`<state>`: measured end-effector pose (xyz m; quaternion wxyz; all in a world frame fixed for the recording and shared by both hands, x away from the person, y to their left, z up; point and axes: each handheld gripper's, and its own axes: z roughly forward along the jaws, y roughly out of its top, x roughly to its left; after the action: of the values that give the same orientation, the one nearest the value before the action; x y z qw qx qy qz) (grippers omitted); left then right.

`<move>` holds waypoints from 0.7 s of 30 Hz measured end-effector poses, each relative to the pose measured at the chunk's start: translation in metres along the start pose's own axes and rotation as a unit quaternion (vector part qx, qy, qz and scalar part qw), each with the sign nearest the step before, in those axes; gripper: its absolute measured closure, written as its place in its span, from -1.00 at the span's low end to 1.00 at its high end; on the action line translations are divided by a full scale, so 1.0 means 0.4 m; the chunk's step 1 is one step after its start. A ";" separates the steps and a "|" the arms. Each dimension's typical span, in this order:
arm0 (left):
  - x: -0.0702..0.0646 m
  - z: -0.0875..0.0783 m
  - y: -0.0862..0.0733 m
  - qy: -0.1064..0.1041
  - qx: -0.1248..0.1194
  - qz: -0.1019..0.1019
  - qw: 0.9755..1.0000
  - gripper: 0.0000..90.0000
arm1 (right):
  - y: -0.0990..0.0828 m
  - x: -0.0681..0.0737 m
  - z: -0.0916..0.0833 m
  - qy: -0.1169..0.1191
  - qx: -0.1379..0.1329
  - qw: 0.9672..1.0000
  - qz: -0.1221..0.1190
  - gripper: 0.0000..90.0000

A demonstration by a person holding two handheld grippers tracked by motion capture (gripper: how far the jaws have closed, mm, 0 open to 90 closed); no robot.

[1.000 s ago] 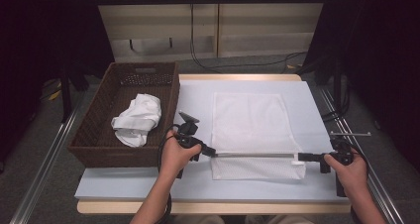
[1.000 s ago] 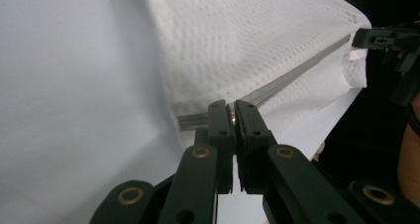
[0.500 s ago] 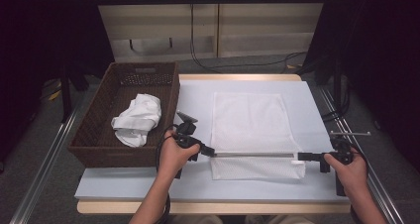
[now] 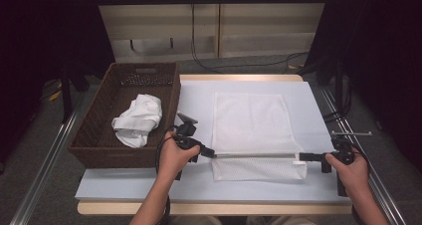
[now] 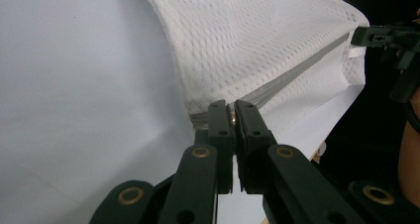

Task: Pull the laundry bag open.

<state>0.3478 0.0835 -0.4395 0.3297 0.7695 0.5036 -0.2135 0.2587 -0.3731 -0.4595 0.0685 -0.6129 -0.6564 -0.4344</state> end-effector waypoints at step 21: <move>-0.013 -0.007 -0.004 0.016 -0.002 0.000 1.000 0.93 | -0.004 -0.009 -0.007 -0.004 0.005 1.000 0.003 0.96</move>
<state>0.3443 0.0826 -0.4345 0.3226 0.7722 0.5095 -0.2002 0.2566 -0.3774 -0.4607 0.0704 -0.6164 -0.6567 -0.4287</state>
